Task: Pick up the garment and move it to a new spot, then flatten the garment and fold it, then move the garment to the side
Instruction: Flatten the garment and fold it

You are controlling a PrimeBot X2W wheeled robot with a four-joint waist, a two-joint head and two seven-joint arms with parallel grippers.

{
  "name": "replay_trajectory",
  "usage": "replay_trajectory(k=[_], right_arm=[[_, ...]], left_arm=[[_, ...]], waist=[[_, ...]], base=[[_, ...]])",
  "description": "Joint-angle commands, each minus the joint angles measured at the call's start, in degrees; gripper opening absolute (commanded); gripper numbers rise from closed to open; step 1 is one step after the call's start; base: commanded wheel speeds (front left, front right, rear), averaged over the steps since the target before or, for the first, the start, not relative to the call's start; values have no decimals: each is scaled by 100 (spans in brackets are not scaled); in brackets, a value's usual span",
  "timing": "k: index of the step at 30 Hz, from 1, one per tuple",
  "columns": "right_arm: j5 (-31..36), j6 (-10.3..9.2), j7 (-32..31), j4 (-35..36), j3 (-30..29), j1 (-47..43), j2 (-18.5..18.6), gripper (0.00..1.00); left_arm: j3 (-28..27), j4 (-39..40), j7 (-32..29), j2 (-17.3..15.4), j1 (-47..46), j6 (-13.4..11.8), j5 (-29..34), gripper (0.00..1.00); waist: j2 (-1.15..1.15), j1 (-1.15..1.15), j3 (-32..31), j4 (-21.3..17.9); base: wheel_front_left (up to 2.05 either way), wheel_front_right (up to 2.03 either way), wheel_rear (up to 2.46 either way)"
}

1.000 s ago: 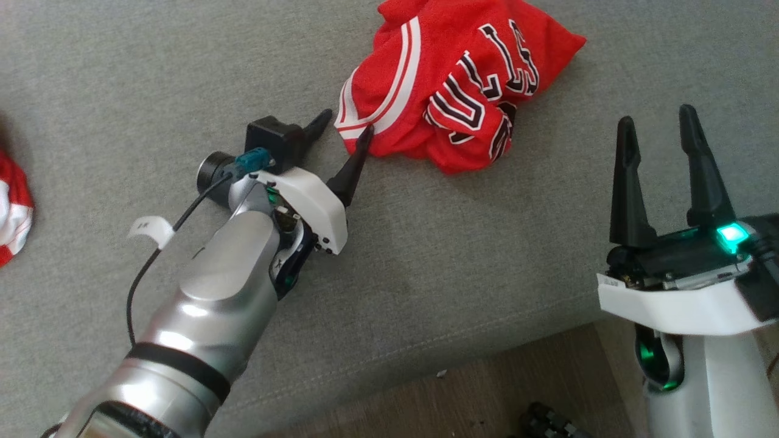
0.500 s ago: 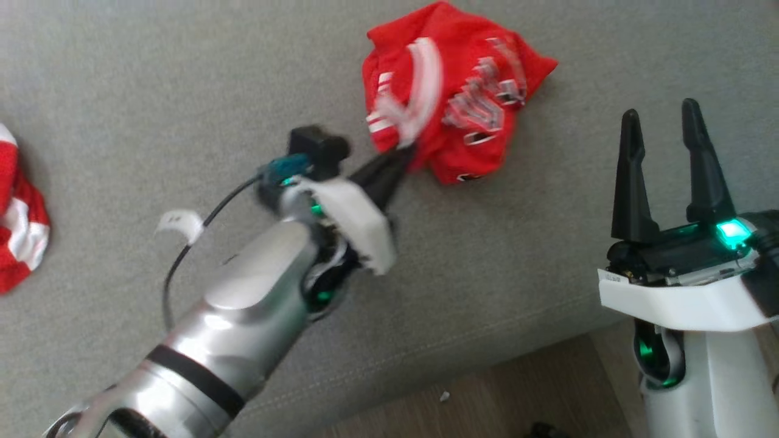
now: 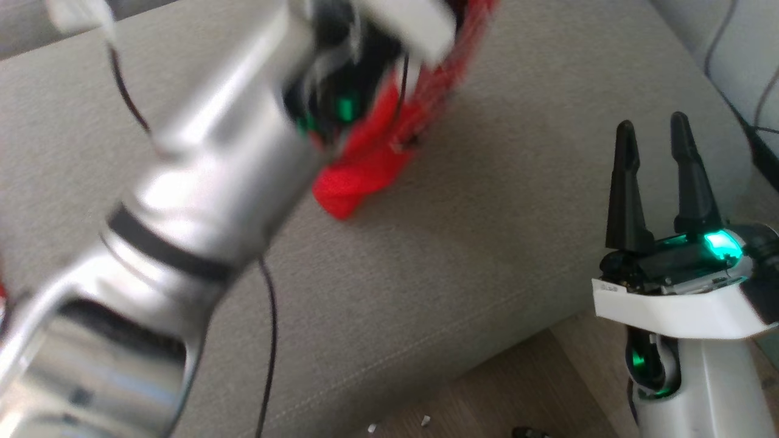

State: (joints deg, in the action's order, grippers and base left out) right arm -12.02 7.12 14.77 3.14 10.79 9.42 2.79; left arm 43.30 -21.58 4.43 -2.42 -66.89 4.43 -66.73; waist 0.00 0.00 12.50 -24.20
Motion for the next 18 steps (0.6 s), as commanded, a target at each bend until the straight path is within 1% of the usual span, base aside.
replay_trajectory(k=[1,5,8,9,11,13,15,16,18], right_arm=[[-87,36,23,237,118,60,9,100],[-84,36,23,270,22,-3,9,100],[-38,36,23,296,-70,-30,9,100],[-22,36,23,302,-96,-30,9,100],[13,36,23,312,-121,-22,9,100],[44,36,23,326,-129,-17,9,100],[81,36,23,329,-128,-13,9,100],[81,36,23,329,-128,-13,9,100],[119,36,23,317,-129,-25,9,100]], left_arm=[[-313,75,138,-86,-494,-62,-19,0],[-691,-238,499,-56,-1093,-265,-263,0],[-923,-436,696,-71,-1208,-480,-335,0],[-972,-510,756,-142,-1159,-560,-286,0],[-1057,-654,804,-328,-855,-705,-288,0],[-1096,-749,819,-581,-382,-798,-312,0],[-1168,-750,851,-849,200,-840,-378,0],[-1168,-750,851,-849,200,-840,-378,0],[-1248,-652,877,-1118,853,-851,-478,0]], waist=[[0,0,-35,-85],[0,0,-54,-7],[0,0,-46,188],[0,0,-42,269],[0,0,-35,426],[0,0,-15,574],[0,0,17,703],[0,0,17,703],[0,0,43,810]], base=[[0,0,0],[0,0,0],[0,0,0],[0,0,0],[0,0,0],[0,0,0],[0,0,0],[0,0,0],[0,0,0]])
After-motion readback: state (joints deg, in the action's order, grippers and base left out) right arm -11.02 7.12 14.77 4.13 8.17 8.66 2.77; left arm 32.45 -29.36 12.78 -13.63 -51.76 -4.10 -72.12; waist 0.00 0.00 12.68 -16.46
